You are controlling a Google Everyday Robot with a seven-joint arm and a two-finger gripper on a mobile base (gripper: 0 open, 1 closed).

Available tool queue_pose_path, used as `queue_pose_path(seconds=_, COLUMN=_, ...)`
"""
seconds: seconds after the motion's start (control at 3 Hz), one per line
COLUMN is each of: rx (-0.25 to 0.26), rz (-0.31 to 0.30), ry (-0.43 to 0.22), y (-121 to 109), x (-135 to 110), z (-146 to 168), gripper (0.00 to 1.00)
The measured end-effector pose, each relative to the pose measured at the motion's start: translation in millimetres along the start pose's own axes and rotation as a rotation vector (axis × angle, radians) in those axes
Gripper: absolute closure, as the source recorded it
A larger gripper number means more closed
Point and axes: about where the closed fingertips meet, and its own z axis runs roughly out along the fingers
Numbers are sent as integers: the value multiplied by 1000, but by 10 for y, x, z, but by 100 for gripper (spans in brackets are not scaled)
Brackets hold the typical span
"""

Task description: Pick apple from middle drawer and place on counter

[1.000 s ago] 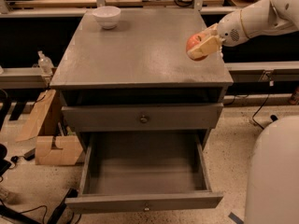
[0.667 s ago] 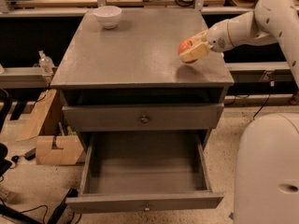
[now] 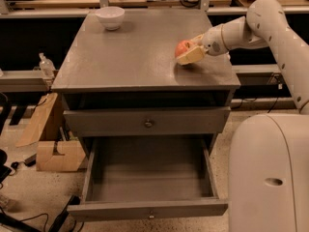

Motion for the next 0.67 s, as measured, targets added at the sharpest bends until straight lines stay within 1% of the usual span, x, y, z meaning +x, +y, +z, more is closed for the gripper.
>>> queue_pose_path(seconds=0.67, rx=-6, rz=1, ry=0, y=12, x=1, z=42, gripper=51)
